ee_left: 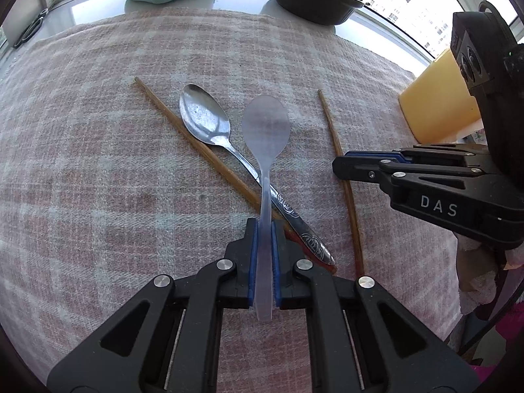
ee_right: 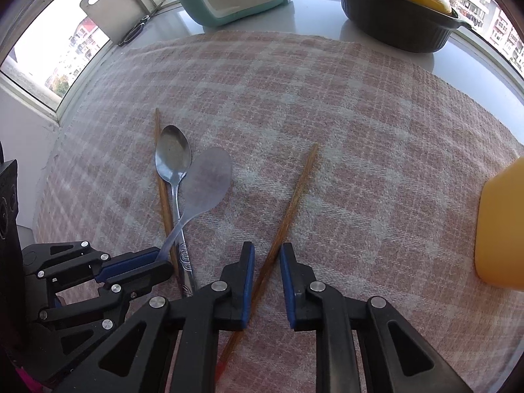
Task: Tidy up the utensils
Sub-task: 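Grasp the clear plastic spoon with the left tool while the right tool grasps a chopstick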
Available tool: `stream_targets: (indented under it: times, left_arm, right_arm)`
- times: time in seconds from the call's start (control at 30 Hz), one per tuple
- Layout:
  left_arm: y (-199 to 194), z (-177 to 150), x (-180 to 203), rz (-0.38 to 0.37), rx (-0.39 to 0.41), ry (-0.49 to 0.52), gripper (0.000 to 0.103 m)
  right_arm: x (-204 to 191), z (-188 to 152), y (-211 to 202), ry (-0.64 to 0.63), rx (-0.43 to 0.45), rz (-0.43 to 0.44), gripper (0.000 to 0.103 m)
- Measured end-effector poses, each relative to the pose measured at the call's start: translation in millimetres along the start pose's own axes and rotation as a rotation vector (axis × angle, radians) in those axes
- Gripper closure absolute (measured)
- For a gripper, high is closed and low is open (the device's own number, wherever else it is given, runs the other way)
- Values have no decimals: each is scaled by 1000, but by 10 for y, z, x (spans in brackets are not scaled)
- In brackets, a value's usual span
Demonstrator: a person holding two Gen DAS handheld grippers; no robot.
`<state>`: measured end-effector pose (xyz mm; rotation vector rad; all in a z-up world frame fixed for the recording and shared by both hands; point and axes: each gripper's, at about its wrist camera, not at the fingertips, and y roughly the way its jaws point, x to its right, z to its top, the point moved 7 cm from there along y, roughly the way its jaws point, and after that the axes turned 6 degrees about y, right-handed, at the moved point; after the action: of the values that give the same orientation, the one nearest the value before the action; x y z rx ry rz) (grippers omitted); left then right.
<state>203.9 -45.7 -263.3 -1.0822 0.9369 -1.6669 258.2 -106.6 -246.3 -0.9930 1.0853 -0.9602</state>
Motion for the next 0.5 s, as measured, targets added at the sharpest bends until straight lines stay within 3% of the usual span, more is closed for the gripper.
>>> stream_targets:
  times: [0.5]
  left_arm:
    - [-171,-156,-72,-32,61,-94,98]
  right_arm:
    - [143,-80,-125,48,29,69,99]
